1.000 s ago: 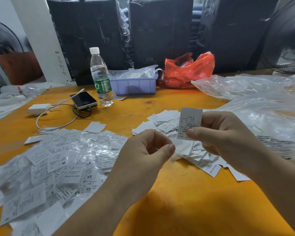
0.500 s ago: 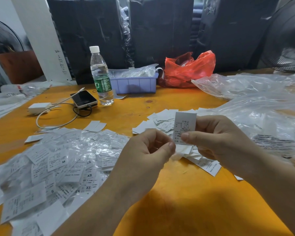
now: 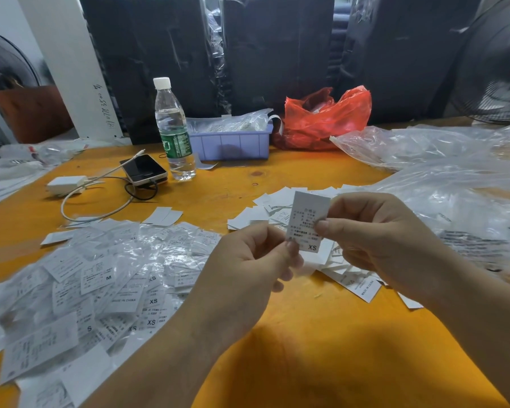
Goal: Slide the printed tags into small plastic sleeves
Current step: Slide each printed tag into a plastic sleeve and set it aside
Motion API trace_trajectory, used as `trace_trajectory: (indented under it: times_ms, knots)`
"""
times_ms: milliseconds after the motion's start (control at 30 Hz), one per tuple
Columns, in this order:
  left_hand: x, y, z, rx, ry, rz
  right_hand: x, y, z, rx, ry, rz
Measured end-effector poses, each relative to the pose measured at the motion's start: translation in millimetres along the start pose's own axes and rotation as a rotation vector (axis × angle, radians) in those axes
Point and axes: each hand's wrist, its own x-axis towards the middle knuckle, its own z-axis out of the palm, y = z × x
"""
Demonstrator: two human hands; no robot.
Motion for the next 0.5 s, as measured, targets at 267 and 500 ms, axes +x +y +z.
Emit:
trace_trajectory:
  times_ms: [267, 500]
  knots:
    - [2.0, 1.0, -1.5, -0.092, 0.049, -0.048, -0.5, 4.6, 1.6, -0.064, 0.033, -0.023]
    - [2.5, 1.1, -2.0, -0.108, 0.066, -0.068, 1.0, 3.1, 0.8, -0.049, -0.060, 0.027]
